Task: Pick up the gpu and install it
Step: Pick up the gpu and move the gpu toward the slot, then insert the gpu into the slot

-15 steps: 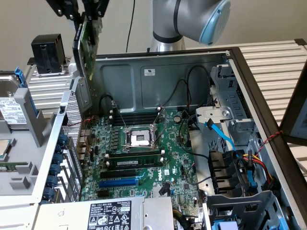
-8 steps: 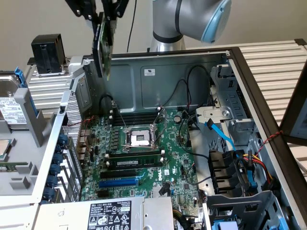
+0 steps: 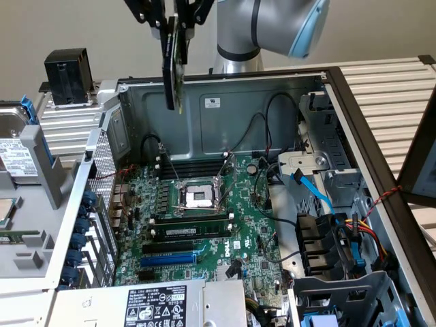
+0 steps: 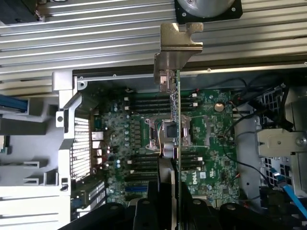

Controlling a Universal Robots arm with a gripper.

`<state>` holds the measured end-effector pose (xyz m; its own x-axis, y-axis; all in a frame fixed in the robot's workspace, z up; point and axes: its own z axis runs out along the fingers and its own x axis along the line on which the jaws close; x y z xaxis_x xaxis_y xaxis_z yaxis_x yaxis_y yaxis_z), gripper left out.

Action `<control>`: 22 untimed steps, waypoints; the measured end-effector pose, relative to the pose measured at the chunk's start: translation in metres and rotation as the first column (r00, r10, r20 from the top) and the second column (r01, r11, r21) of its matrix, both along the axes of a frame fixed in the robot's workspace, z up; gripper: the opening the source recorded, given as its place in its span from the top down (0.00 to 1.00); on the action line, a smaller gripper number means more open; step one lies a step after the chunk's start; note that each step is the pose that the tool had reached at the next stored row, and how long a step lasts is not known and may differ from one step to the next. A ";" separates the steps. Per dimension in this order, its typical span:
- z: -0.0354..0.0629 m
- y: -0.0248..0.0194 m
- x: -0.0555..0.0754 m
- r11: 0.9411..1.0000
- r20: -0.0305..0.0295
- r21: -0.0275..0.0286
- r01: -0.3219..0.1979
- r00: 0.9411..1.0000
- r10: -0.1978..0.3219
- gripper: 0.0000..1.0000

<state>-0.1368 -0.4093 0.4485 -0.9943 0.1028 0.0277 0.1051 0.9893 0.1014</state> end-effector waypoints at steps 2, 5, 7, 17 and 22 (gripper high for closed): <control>0.0000 -0.0009 0.008 1.000 0.000 0.000 0.000 1.000 0.000 0.72; 0.0000 -0.0029 0.018 1.000 -0.002 0.000 -0.001 1.000 0.001 0.72; 0.0000 -0.0028 0.018 1.000 -0.003 0.001 -0.002 1.000 0.002 0.72; 0.0000 -0.0028 0.018 1.000 -0.003 0.001 -0.008 1.000 0.008 0.72; 0.0000 -0.0028 0.018 1.000 -0.002 0.000 -0.013 1.000 0.013 0.72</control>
<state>-0.1191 -0.4122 0.4485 -0.9955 0.0897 0.0293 0.0922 0.9905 0.1017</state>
